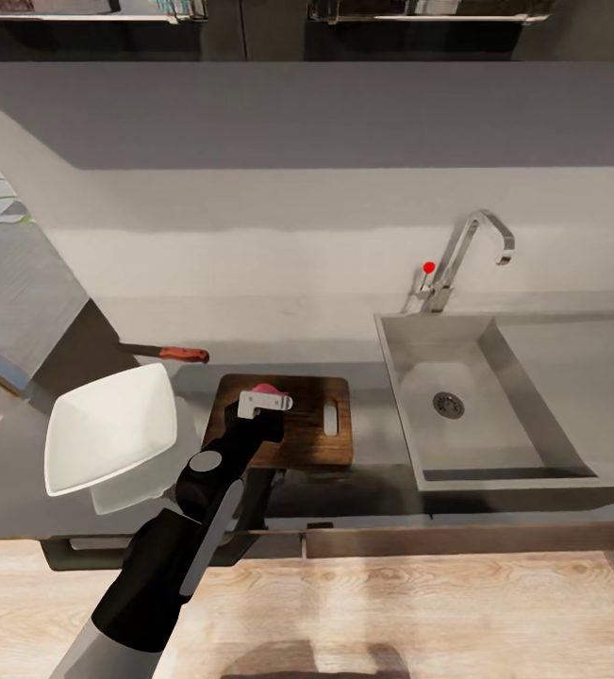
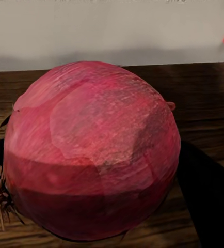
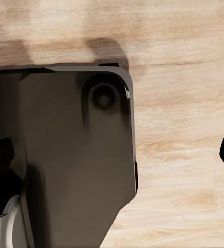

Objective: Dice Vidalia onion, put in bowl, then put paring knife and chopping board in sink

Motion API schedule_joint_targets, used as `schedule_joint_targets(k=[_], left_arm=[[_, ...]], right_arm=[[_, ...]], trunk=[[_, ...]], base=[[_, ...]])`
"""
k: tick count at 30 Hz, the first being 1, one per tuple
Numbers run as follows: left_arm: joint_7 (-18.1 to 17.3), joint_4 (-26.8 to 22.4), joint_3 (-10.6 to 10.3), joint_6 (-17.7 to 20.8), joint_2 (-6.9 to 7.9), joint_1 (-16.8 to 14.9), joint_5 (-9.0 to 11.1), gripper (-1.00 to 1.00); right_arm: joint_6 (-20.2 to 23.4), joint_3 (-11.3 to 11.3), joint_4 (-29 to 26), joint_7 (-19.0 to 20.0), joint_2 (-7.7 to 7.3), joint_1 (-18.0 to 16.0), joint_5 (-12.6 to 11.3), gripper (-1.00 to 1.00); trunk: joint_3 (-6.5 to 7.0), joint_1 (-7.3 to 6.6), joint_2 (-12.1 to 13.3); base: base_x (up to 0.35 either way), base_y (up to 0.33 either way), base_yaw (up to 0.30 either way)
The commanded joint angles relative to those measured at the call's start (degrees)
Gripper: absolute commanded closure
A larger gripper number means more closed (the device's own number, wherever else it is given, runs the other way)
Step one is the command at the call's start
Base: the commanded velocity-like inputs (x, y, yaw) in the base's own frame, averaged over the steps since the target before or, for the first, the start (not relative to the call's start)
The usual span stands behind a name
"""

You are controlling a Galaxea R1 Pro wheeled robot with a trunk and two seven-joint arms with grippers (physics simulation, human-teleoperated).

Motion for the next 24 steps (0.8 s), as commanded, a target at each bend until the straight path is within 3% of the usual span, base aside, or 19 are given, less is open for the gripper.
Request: schedule_joint_targets(k=[1, 13, 24], left_arm=[[0.53, -0.09, -0.08, 0.23, 0.01, -0.05, 0.60, 1.00], [0.58, -0.21, -0.08, 0.23, 0.01, -0.05, 0.56, 1.00], [0.59, -0.08, -0.08, 0.23, 0.01, -0.05, 0.62, 1.00]], right_arm=[[-0.18, -0.49, -0.03, 0.40, 0.04, -0.02, 0.24, -1.00], [-0.16, -0.49, -0.03, 0.40, 0.04, -0.02, 0.24, -1.00], [-0.16, -0.49, -0.03, 0.40, 0.04, -0.02, 0.24, -1.00]], trunk=[[0.01, 0.03, -0.09], [1.07, 0.03, -0.09], [1.26, 0.03, -0.09]], base=[[0.000, 0.000, 0.000], [0.000, 0.000, 0.000], [-0.043, 0.000, 0.000]])
